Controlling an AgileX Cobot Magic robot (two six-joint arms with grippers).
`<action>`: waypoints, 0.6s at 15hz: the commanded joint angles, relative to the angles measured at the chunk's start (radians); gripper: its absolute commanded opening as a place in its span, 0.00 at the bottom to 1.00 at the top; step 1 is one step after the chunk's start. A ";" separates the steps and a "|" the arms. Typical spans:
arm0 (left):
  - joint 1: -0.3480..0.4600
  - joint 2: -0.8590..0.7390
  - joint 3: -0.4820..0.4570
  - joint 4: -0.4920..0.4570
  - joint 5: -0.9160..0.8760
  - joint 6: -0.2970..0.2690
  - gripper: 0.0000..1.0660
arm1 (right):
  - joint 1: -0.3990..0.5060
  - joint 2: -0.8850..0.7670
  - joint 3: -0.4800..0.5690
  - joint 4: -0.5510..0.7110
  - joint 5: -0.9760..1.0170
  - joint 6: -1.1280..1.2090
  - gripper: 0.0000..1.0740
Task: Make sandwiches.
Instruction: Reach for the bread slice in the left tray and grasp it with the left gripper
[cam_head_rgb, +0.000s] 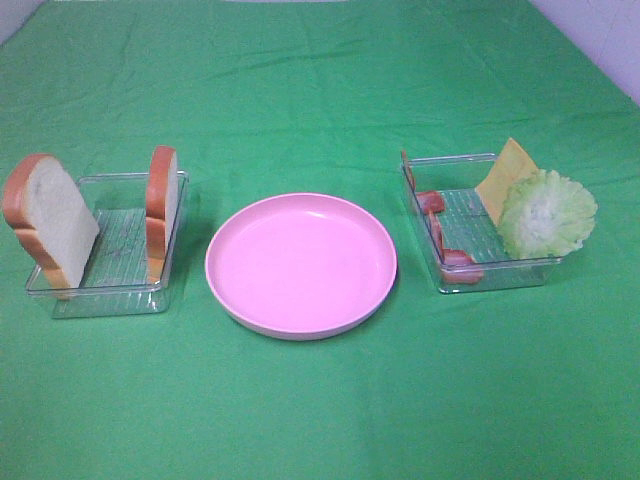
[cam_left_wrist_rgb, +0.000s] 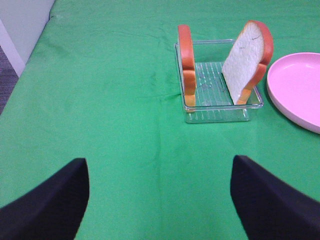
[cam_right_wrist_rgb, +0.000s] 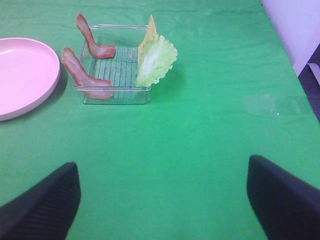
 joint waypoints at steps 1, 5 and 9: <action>-0.004 -0.019 0.002 0.003 -0.013 -0.004 0.70 | -0.006 -0.008 0.000 0.000 -0.011 0.003 0.79; -0.004 -0.019 0.002 0.003 -0.013 -0.004 0.70 | -0.006 -0.008 0.000 0.000 -0.011 0.003 0.79; -0.004 -0.019 0.002 0.003 -0.013 -0.004 0.70 | -0.006 -0.008 0.000 0.000 -0.011 0.003 0.79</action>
